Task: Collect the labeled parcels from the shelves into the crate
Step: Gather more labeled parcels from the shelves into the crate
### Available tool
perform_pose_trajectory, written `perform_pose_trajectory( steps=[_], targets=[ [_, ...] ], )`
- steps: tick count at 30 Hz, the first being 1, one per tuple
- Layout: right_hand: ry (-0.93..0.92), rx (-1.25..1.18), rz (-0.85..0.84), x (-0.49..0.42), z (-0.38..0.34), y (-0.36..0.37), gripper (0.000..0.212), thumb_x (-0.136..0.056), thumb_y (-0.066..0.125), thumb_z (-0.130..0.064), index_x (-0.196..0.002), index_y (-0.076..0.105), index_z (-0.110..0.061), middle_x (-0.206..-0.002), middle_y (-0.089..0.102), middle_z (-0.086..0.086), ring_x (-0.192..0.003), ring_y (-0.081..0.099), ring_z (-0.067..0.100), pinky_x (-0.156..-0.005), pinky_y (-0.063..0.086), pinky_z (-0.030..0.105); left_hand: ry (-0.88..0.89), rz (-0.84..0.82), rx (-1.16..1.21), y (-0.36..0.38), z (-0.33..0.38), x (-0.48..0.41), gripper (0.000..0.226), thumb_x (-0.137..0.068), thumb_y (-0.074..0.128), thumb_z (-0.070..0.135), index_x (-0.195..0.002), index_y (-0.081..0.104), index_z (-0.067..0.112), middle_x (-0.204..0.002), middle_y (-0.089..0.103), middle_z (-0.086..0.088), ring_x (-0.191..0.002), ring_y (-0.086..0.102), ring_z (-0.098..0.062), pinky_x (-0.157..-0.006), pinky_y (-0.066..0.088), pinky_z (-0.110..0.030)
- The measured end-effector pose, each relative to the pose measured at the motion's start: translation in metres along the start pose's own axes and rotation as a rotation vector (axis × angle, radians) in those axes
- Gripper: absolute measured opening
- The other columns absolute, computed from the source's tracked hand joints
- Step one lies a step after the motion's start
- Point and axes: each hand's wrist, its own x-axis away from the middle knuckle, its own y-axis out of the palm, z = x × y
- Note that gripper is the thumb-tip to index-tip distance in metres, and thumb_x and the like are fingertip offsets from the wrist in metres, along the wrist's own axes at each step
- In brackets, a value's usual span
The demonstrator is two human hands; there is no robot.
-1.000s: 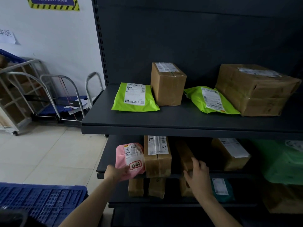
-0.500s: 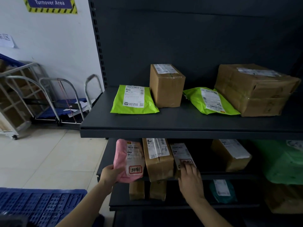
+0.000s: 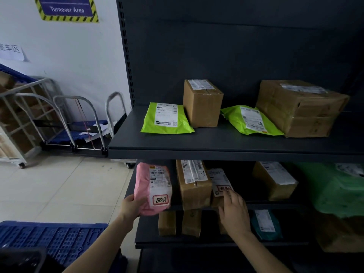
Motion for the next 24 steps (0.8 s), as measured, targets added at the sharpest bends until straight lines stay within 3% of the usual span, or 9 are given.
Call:
perform_pose_trajectory(
  steps=[6, 12, 16, 24],
  targets=[
    [0.076, -0.111, 0.022, 0.023, 0.007, -0.010, 0.055, -0.065, 0.081, -0.017, -0.114, 0.061, -0.001, -0.112, 0.063, 0.016, -0.099, 0.061, 0.031, -0.080, 0.054, 0.040, 0.027, -0.023, -0.019, -0.004, -0.009, 0.018, 0.010, -0.087, 0.059, 0.005, -0.096, 0.060, 0.000, -0.098, 0.068, -0.026, -0.093, 0.065, -0.045, -0.089, 0.050, -0.059],
    [0.164, -0.230, -0.048, 0.016, 0.015, -0.018, 0.050, -0.091, 0.052, -0.029, -0.136, 0.040, -0.010, -0.135, 0.046, 0.010, -0.121, 0.043, 0.023, -0.098, 0.041, 0.031, 0.025, 0.005, -0.006, -0.001, -0.014, 0.021, 0.014, -0.088, 0.059, 0.006, -0.098, 0.060, -0.003, -0.098, 0.068, -0.027, -0.092, 0.065, -0.046, -0.088, 0.050, -0.060],
    [0.196, -0.245, -0.100, -0.003, 0.021, -0.013, 0.052, -0.093, 0.047, -0.034, -0.138, 0.036, -0.010, -0.136, 0.043, 0.011, -0.122, 0.040, 0.023, -0.097, 0.041, 0.031, 0.035, 0.012, -0.010, 0.000, -0.009, 0.019, 0.010, -0.088, 0.058, 0.007, -0.095, 0.059, 0.000, -0.100, 0.067, -0.027, -0.094, 0.064, -0.046, -0.089, 0.050, -0.058],
    [0.258, -0.264, -0.183, -0.042, 0.010, 0.006, 0.050, -0.091, 0.049, -0.038, -0.129, 0.042, -0.006, -0.121, 0.049, 0.016, -0.112, 0.046, 0.028, -0.082, 0.047, 0.034, 0.027, 0.077, 0.033, 0.006, -0.009, 0.009, 0.004, -0.088, 0.057, 0.005, -0.093, 0.058, 0.004, -0.098, 0.068, -0.023, -0.092, 0.066, -0.042, -0.088, 0.051, -0.057]
  ],
)
